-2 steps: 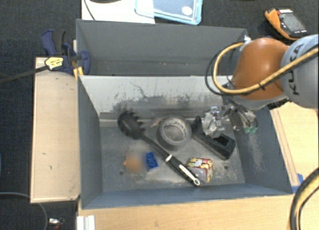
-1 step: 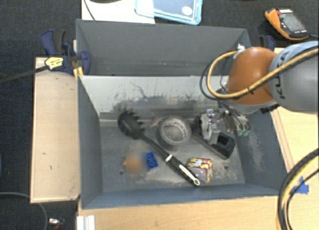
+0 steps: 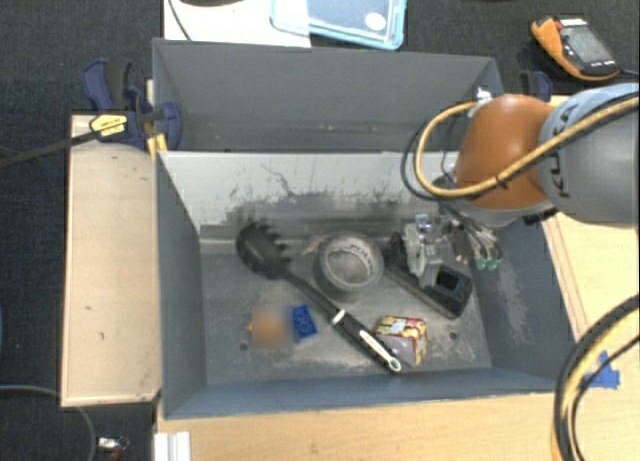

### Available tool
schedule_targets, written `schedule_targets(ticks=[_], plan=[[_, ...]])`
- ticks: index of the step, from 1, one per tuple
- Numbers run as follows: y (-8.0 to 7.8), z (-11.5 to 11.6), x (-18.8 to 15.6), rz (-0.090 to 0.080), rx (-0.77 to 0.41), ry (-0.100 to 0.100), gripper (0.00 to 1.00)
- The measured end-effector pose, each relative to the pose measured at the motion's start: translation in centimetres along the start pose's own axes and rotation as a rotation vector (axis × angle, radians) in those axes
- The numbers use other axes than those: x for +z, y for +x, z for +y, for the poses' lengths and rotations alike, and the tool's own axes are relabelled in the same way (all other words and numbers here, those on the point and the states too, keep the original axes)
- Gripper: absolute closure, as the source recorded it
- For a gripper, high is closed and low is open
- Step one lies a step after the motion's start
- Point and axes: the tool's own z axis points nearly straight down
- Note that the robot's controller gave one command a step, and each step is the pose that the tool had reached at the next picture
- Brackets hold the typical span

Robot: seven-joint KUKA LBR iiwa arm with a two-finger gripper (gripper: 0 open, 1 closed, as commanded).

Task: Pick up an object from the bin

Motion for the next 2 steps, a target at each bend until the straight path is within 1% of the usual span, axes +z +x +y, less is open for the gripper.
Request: schedule_targets(ticks=[2], plan=[[0.03, -0.02, 0.07, -0.002, 0.000, 0.001, 1.00]])
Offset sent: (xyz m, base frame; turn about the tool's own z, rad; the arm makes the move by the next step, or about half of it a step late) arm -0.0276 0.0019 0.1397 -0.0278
